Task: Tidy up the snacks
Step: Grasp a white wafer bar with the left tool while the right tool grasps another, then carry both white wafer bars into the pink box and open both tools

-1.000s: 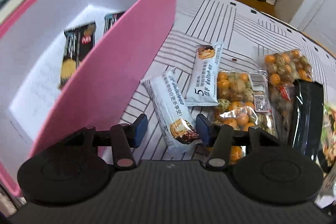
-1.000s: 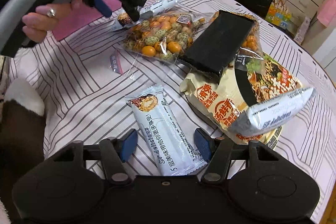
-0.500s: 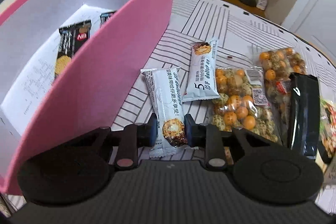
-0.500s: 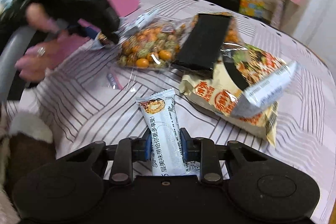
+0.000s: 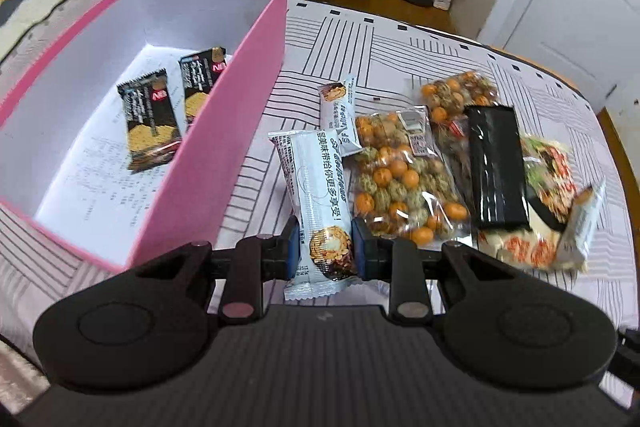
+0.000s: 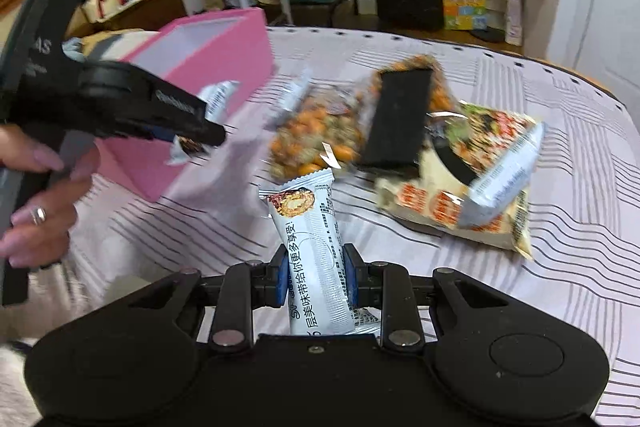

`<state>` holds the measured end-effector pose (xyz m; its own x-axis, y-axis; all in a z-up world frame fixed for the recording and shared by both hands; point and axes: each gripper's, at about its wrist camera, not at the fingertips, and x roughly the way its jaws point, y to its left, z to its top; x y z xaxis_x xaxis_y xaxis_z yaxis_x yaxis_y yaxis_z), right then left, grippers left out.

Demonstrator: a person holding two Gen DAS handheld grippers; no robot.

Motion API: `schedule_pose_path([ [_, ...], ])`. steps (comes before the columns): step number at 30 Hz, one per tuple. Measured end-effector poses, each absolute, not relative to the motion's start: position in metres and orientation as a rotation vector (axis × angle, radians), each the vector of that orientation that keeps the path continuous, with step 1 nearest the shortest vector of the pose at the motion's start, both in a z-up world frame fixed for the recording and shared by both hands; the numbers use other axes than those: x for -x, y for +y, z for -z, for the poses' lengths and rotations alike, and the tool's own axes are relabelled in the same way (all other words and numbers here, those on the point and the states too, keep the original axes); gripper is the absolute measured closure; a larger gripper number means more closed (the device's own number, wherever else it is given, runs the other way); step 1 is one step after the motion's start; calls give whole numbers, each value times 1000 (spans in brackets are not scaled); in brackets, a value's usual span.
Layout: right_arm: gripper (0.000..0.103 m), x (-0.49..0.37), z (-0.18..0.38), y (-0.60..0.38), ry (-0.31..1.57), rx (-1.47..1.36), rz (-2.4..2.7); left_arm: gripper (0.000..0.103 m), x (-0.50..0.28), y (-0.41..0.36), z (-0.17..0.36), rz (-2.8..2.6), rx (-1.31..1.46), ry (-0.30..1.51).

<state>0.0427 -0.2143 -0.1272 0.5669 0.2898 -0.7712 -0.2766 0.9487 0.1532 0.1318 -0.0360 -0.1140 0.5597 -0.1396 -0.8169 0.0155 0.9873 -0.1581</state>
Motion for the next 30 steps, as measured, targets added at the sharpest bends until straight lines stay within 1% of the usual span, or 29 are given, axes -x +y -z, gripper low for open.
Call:
schedule_pose_path([
  [12,72,-27,82,-175,850,55,-443,78,-97,-6,89,138,194,986],
  [22,72,-30,45,-155,796,128,-514,78,-79,28,50,128,231,904],
  [30,72,-56,36,-121,759,195,-598,77,-83,71,43,55,276,857],
])
